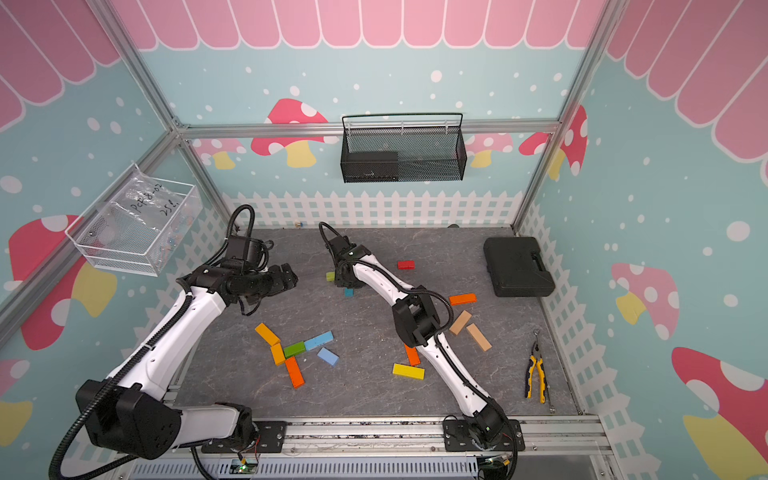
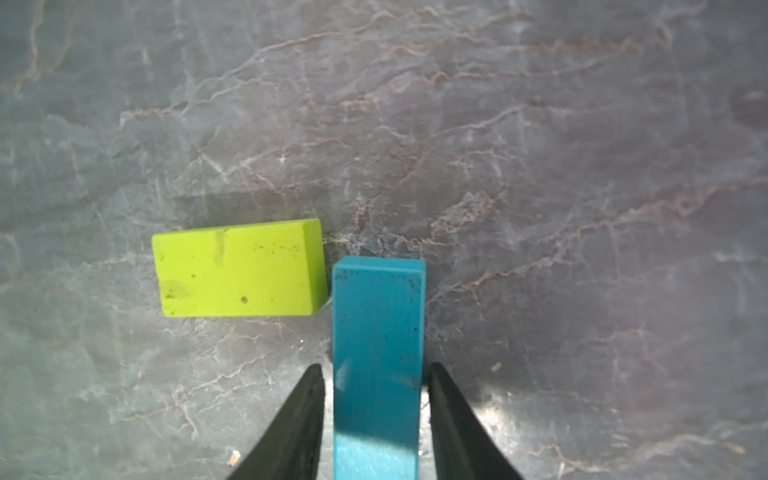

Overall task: Assemble a giraffe with building blocks
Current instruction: Assemble the building block at the center of the board.

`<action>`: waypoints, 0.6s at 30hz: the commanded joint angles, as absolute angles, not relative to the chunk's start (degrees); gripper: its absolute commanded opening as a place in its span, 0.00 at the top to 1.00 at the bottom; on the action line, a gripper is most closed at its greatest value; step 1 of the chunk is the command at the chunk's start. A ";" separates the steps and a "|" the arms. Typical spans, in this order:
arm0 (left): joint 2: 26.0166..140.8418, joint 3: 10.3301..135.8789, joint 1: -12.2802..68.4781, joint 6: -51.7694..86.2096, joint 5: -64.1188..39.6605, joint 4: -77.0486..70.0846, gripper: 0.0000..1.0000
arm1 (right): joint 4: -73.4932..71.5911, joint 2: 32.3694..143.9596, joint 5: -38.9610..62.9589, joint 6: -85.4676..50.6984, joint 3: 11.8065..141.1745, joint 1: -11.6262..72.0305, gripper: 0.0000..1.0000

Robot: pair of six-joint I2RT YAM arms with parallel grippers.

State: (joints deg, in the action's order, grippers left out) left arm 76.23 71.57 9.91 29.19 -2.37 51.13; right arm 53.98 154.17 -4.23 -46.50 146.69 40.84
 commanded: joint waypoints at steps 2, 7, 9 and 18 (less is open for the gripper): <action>76.82 73.19 10.37 29.88 -1.52 50.64 0.07 | 55.84 154.93 -5.00 -46.10 147.59 41.31 0.52; 76.90 72.97 10.80 30.23 -1.41 50.25 0.07 | 55.94 155.91 -4.22 -45.79 147.39 41.48 0.60; 76.90 72.87 10.90 30.19 -1.44 50.26 0.07 | 55.44 156.05 -4.21 -45.79 147.47 41.57 0.64; 76.82 72.49 11.06 30.06 -1.06 50.26 0.07 | 52.69 156.57 -4.39 -45.87 147.96 41.40 0.68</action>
